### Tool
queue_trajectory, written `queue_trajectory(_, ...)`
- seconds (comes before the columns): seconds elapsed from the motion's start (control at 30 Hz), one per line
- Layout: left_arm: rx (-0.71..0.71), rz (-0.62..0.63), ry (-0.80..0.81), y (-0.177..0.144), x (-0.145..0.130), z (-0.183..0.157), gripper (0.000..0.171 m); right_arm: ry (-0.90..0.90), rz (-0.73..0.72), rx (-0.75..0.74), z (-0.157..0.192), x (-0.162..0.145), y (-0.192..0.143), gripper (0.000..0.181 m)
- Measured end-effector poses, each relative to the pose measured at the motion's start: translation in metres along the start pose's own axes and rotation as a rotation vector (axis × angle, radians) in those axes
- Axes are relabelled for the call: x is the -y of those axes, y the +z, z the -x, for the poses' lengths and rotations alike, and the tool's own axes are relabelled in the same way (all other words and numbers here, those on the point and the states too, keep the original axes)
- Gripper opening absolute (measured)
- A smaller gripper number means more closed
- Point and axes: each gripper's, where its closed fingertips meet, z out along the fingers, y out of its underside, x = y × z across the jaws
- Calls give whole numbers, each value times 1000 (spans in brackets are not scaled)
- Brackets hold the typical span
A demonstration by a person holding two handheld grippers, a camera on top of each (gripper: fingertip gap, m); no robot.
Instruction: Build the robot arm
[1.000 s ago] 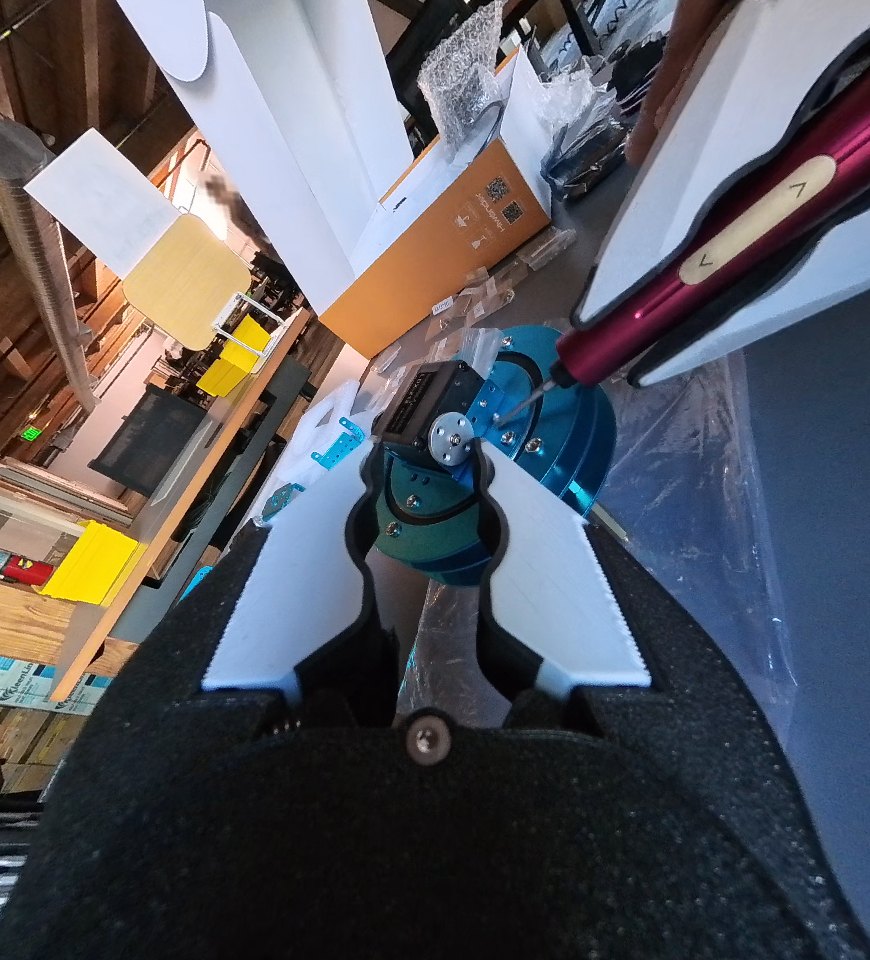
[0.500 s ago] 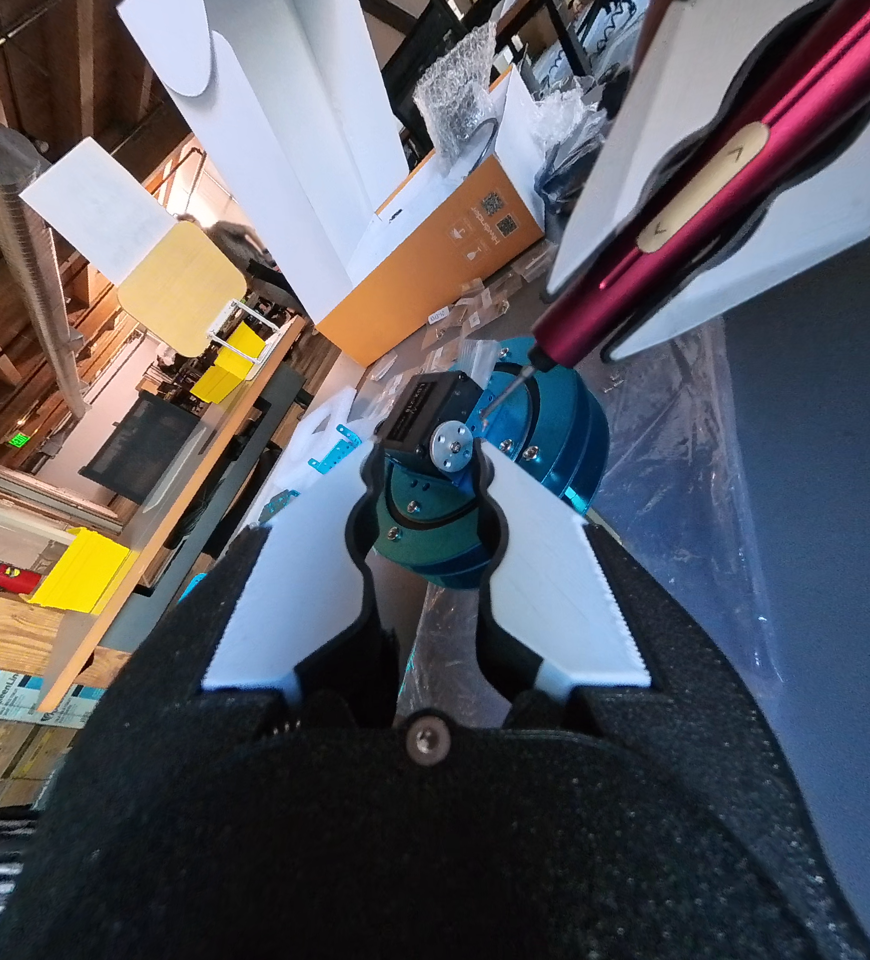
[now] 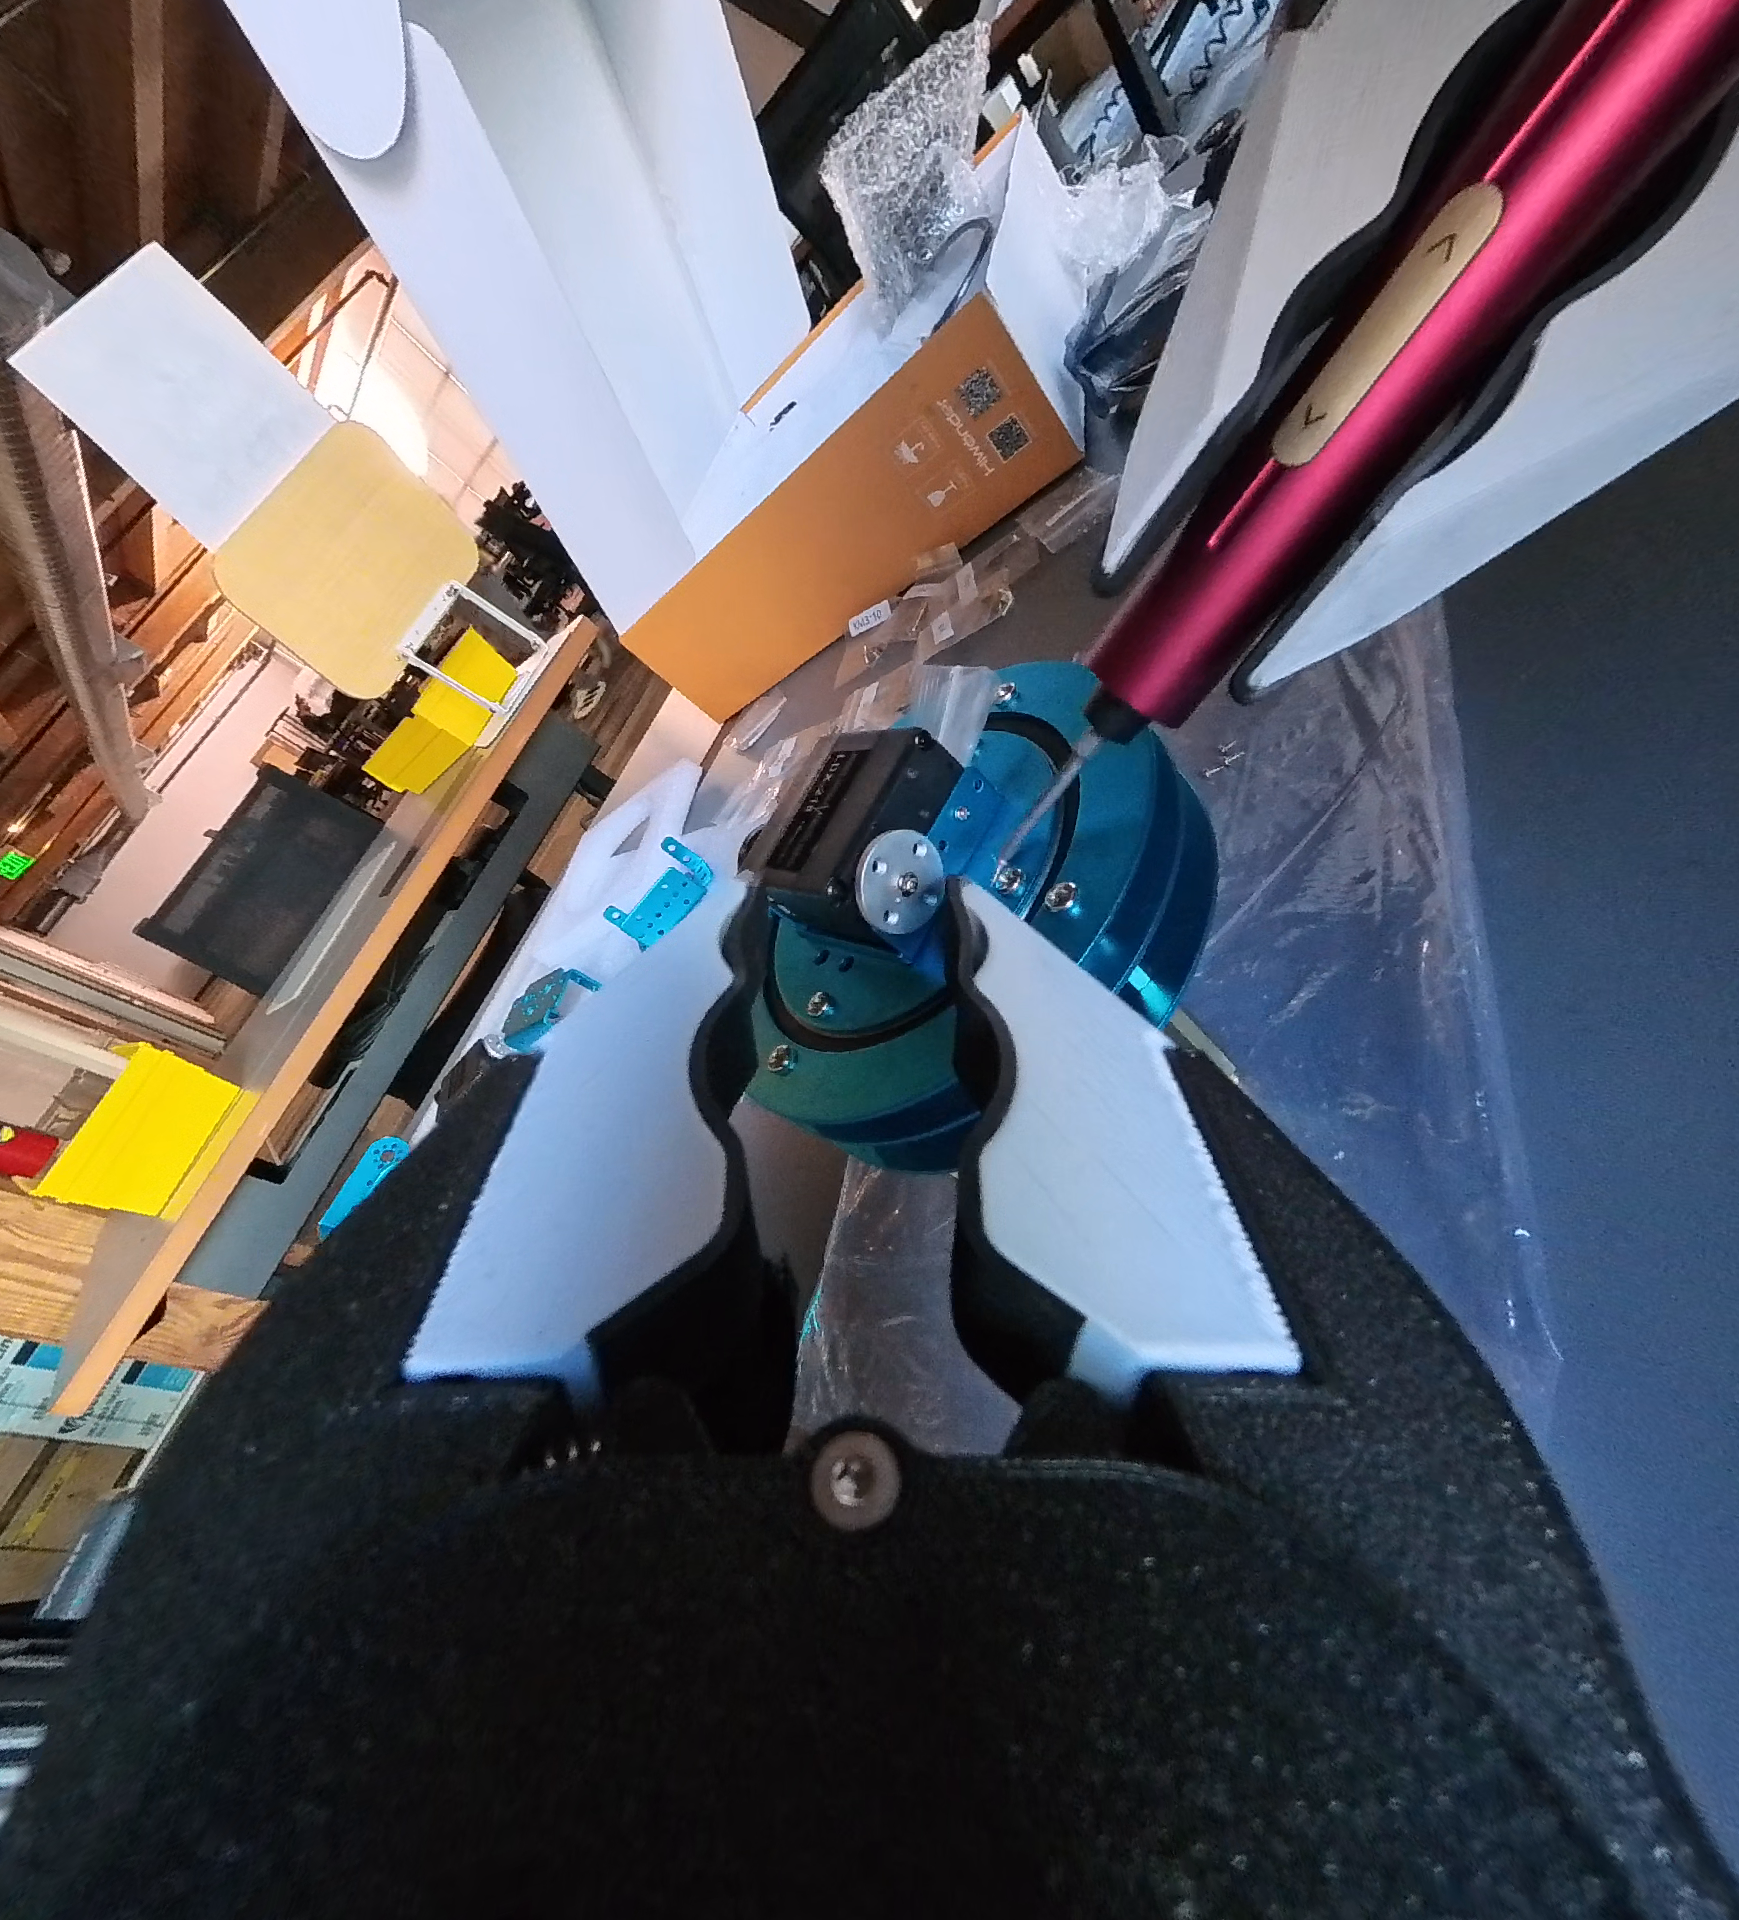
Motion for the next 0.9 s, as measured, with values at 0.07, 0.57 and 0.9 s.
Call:
queue_trajectory(0.07,-1,-2,0,0,1,0,33,14,-8,-1,-1,1,0,21)
queue_trajectory(0.57,-7,1,9,0,0,-3,33,89,-18,30,-1,1,0,21)
queue_trajectory(0.9,-4,2,7,0,-1,-1,33,78,-4,19,-4,-1,-1,21)
